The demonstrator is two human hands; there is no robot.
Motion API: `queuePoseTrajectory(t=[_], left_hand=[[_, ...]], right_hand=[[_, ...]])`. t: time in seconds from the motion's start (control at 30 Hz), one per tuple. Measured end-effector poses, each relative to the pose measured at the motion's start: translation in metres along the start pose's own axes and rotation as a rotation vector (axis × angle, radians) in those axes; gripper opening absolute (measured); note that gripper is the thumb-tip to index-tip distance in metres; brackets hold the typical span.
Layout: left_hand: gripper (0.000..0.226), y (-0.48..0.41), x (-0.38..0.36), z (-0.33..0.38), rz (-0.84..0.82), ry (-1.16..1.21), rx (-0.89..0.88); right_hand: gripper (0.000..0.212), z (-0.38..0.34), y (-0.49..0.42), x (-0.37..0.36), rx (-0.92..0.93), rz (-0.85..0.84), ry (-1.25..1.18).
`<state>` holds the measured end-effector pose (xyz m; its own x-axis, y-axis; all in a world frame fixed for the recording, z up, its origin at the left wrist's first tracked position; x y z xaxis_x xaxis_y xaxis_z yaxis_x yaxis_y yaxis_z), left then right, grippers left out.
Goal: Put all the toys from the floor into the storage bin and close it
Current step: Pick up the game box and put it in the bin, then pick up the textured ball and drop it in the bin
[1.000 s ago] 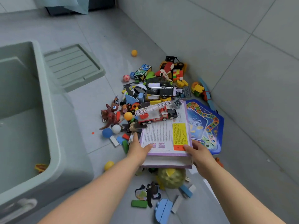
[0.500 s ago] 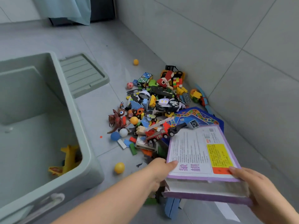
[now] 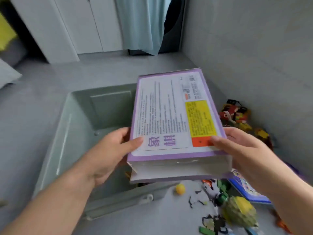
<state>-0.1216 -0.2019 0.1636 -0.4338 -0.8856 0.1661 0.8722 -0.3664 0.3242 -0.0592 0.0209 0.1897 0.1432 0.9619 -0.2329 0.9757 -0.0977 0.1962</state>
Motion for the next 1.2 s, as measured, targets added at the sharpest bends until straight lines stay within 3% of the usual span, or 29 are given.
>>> queuePoseTrajectory(t=[0.13, 0.27, 0.4, 0.47, 0.53, 0.6, 0.7, 0.8, 0.9, 0.97, 1.03, 1.1, 1.2], left_hand=[[0.023, 0.008, 0.102, -0.069, 0.167, -0.094, 0.227], [0.027, -0.009, 0.139, -0.135, 0.276, -0.107, 0.448], [0.032, -0.028, 0.140, -0.178, 0.343, -0.116, 0.574], [0.050, -0.041, 0.129, -0.175, 0.368, -0.197, 0.538], [0.065, -0.054, 0.099, -0.134, 0.347, -0.245, 0.300], [0.062, -0.055, 0.046, -0.071, 0.274, -0.029, -0.029], [0.050, -0.037, -0.052, -0.006, -0.046, 0.243, -0.300], [0.039, -0.033, -0.186, -0.017, -0.427, 0.120, -0.220], [0.055, -0.052, -0.288, -0.084, -0.638, -0.192, -0.043], [0.076, -0.075, -0.317, -0.139, -0.645, -0.438, 0.054], [0.088, -0.091, -0.326, -0.178, -0.547, -0.556, 0.089], [0.093, -0.098, -0.332, -0.198, -0.467, -0.549, 0.081], [0.097, -0.101, -0.350, -0.216, -0.473, -0.599, 0.066]], right_hand=[[0.020, 0.068, -0.069, -0.093, -0.223, -0.157, 0.378], [0.029, 0.147, -0.106, -0.128, -0.450, -0.161, 0.615], [0.029, 0.161, -0.104, -0.123, -0.399, -0.241, 0.634], [0.038, 0.141, -0.091, -0.105, -0.315, -0.215, 0.520], [0.040, 0.116, -0.071, -0.079, -0.202, -0.221, 0.434], [0.032, 0.098, -0.044, -0.036, -0.165, -0.208, 0.239], [0.033, 0.094, -0.010, 0.050, -0.182, -0.014, 0.032], [0.026, 0.131, 0.030, 0.162, -0.249, 0.294, 0.114], [0.037, 0.190, 0.074, 0.237, -0.386, 0.431, 0.331], [0.065, 0.223, 0.093, 0.262, -0.451, 0.439, 0.539], [0.086, 0.248, 0.099, 0.267, -0.475, 0.365, 0.723], [0.095, 0.262, 0.092, 0.267, -0.451, 0.294, 0.775], [0.099, 0.279, 0.072, 0.271, -0.388, 0.251, 0.753]])
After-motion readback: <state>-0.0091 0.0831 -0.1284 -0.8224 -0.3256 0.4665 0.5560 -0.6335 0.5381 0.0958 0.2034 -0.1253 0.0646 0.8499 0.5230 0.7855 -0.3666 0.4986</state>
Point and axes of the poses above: each hand's wrist, its own y-axis away from the middle knuckle, its own x-axis out of the back of the hand, z = x × y, the point moved 9 cm from there along -y, towards the middle knuckle, and after that the axes turned 11 degrees about -y, right-handed, at the moved point
